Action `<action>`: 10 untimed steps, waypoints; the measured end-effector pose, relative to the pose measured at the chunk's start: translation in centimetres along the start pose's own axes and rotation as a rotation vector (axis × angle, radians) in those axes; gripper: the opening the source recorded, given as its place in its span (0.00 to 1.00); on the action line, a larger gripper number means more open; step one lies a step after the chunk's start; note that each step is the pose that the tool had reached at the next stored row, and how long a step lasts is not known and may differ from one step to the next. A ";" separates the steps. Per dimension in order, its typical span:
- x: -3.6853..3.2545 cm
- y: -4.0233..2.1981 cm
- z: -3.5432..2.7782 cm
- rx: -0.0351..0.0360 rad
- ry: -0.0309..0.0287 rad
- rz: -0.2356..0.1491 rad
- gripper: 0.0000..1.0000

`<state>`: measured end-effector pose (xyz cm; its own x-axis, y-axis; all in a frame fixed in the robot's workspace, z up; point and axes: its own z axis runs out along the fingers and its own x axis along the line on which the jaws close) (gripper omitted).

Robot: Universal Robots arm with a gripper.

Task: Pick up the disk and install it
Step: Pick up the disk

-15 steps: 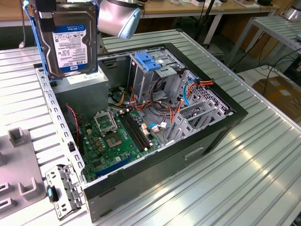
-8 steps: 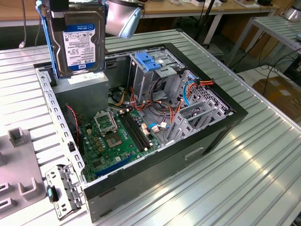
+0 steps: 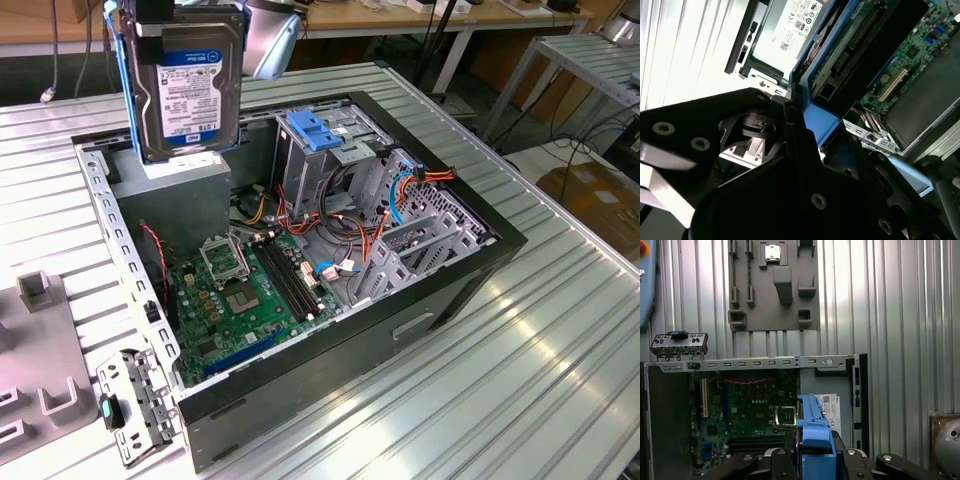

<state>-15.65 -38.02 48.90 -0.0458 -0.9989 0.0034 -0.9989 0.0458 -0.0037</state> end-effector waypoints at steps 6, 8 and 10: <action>0.56 -0.91 0.10 -0.0001 0.0001 0.005 0.37; 1.02 -0.96 0.16 -0.0001 0.0001 0.006 0.37; 1.10 -0.97 0.19 0.0000 0.0000 0.006 0.37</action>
<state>-14.73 -39.16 48.72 -0.0522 -0.9986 0.0034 -0.9986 0.0522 -0.0038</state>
